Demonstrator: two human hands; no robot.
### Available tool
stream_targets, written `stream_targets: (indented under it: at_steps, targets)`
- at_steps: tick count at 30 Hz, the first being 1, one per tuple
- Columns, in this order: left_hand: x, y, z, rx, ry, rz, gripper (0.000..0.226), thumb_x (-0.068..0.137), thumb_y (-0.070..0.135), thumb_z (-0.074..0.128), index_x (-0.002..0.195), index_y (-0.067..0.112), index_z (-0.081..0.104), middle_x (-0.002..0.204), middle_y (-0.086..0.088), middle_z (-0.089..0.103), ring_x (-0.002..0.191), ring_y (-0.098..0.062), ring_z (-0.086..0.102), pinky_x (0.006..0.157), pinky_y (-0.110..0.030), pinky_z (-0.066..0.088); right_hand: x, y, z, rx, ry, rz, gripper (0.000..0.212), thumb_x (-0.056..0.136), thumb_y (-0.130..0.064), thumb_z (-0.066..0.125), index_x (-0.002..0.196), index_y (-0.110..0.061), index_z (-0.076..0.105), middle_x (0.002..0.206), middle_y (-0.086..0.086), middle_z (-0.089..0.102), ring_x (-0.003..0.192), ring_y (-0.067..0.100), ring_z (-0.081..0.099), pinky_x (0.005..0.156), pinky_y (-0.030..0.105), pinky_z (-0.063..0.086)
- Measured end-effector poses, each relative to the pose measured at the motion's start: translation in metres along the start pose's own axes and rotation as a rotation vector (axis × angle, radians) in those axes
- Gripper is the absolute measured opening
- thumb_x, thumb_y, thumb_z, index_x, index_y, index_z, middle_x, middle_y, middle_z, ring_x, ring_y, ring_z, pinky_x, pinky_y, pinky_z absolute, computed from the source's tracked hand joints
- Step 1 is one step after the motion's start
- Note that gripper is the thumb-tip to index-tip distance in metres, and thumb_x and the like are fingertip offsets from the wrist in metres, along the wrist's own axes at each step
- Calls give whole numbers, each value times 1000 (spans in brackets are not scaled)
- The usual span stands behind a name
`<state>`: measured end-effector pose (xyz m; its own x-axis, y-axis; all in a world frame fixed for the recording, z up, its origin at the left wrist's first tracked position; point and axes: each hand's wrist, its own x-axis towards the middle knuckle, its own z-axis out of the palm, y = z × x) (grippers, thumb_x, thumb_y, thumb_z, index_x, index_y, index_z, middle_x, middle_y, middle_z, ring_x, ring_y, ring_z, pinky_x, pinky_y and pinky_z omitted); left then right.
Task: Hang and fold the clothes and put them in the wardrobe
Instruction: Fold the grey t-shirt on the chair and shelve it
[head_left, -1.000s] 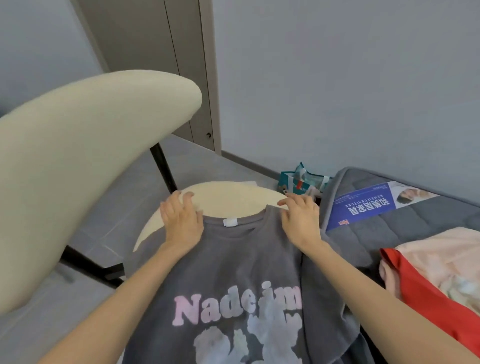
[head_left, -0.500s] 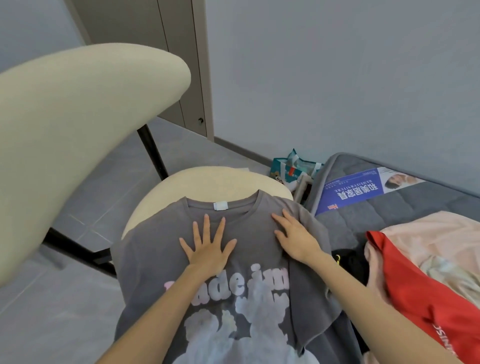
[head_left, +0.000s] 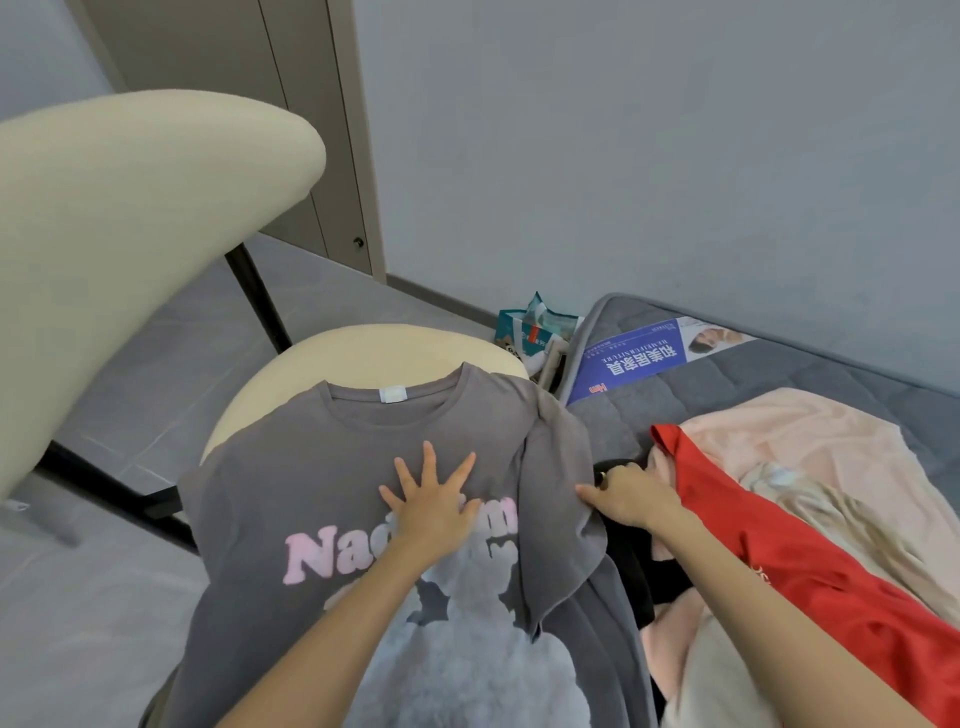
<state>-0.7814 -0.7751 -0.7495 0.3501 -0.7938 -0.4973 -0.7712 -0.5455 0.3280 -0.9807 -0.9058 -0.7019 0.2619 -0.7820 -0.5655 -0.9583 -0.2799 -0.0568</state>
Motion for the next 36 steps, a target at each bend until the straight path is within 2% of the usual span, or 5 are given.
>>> stream_targets:
  at_steps: [4, 10, 18, 26, 36]
  targets:
    - [-20, 10, -13, -146, -17, 100, 65, 87, 55, 54, 144, 35, 31, 159, -2, 10, 145, -34, 5, 113, -59, 16, -7, -1, 3, 189, 101, -48, 39, 86, -43, 61, 57, -20, 49, 89, 7, 65, 101, 27, 59, 77, 30, 39]
    - [-62, 60, 12, 41, -21, 309, 96, 57, 78, 66, 132, 24, 37, 132, -5, 35, 125, -26, 29, 102, -38, 29, -15, 7, -3, 479, 308, -125, 31, 88, -24, 63, 64, -17, 45, 70, 0, 57, 76, 22, 54, 68, 31, 35]
    - [-70, 80, 36, -60, 139, 258, 23, 87, 31, 51, 100, 16, 40, 104, -7, 49, 98, -28, 52, 74, -35, 43, -13, 24, -3, 548, 464, -204, 9, 88, -10, 58, 86, -10, 66, 91, 2, 70, 88, 21, 63, 74, 24, 39]
    - [-58, 39, 11, -548, 166, 84, 15, 89, 7, 49, 86, 21, 48, 85, 3, 61, 77, -17, 57, 62, -26, 36, 18, -6, -8, 795, 105, -99, 53, 95, -16, 53, 144, -6, 35, 139, 9, 50, 128, 24, 47, 108, 33, 34]
    - [-59, 31, -8, -497, 126, 153, 17, 88, 8, 53, 89, 25, 54, 90, 3, 63, 69, -4, 55, 51, -13, 38, 26, -17, -27, 914, -50, -137, 27, 95, -23, 56, 115, -5, 57, 116, 10, 61, 107, 22, 57, 87, 30, 44]
